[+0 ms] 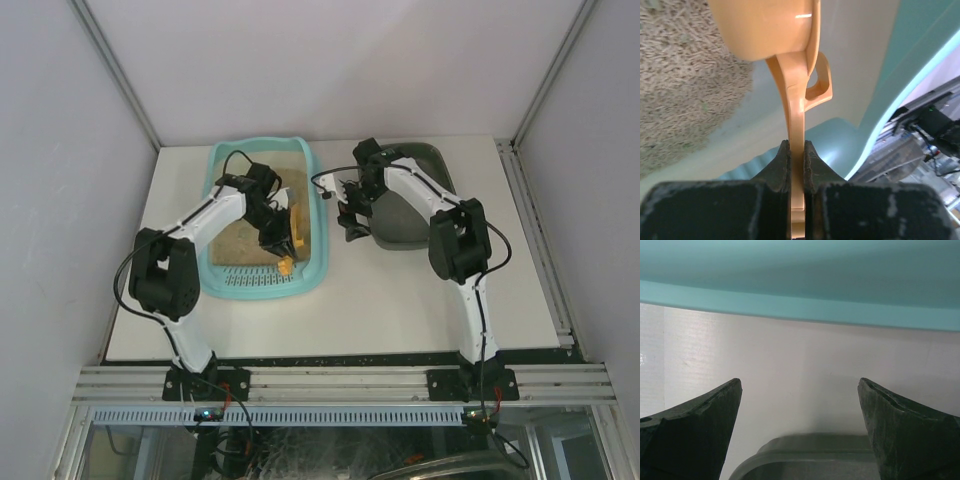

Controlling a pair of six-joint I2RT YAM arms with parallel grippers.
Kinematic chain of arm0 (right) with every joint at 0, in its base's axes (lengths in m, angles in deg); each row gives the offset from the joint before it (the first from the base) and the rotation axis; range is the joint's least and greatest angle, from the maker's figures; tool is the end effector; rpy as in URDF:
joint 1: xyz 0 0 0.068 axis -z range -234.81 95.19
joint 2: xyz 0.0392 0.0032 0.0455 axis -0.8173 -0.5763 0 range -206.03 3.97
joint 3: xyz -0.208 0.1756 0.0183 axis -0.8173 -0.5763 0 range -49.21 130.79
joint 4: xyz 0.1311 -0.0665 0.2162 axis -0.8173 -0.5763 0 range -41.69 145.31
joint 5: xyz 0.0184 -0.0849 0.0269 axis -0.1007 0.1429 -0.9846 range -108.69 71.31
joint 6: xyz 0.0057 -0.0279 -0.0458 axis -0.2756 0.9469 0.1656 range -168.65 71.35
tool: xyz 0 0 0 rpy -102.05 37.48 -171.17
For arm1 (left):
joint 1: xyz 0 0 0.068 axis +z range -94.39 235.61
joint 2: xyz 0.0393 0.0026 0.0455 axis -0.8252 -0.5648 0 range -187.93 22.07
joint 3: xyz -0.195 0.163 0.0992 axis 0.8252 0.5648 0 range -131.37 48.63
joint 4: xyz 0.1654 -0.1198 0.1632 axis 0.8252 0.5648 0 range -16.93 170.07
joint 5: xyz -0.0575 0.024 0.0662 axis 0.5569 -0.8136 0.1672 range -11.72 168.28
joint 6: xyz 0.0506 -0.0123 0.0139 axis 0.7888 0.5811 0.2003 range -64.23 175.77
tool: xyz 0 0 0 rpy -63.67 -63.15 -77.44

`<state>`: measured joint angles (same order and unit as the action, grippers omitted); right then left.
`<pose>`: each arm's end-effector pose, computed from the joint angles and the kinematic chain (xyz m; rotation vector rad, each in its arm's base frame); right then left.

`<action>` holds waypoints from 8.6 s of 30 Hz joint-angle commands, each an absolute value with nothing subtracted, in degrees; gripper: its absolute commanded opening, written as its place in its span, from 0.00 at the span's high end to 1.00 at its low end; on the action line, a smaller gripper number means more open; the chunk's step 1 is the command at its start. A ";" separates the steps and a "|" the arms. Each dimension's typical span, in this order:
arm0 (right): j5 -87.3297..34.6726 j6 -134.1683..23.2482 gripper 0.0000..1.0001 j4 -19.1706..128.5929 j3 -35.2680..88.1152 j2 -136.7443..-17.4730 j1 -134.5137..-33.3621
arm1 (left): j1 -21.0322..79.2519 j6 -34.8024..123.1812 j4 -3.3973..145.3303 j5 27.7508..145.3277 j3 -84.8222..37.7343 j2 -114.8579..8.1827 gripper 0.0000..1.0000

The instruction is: Clean the litter box

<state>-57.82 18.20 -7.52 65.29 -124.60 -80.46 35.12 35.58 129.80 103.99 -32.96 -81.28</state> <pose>0.4048 0.2193 0.2195 -1.9456 1.7162 0.7577 0.3242 -0.1377 0.2314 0.0774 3.0190 -0.7519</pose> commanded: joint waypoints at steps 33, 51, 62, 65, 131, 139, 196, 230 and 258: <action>-59.81 14.02 0.01 -1.51 63.25 -124.26 -81.39 | 48.53 23.92 90.04 119.13 -3.17 -68.99 1.00; -58.74 14.33 0.01 -3.78 65.35 -125.59 -80.91 | 49.05 29.12 117.26 110.07 -16.89 -66.18 1.00; -59.80 12.76 0.01 -4.69 66.54 -124.95 -80.31 | 43.67 30.78 125.89 115.68 -15.26 -66.58 1.00; -59.92 13.06 0.01 -4.59 66.56 -124.88 -80.34 | 41.96 30.64 126.89 115.36 -16.98 -68.11 1.00; -62.95 7.65 0.02 -1.53 66.36 -126.75 -79.57 | 48.22 10.04 71.15 130.83 -5.59 -71.36 1.00; -61.41 7.09 0.02 0.57 64.44 -124.61 -79.69 | 47.61 23.44 95.97 122.10 -16.61 -78.92 1.00; -61.34 16.62 0.01 9.46 82.41 -134.19 -82.21 | 39.36 17.67 76.03 128.40 -20.55 -86.57 1.00; -59.51 19.10 0.02 8.12 77.11 -129.21 -80.13 | 41.88 11.73 65.50 126.35 -7.13 -74.89 1.00; -56.50 2.76 0.00 13.00 65.95 -116.24 -77.88 | 45.41 13.05 63.22 124.93 5.34 -53.90 1.00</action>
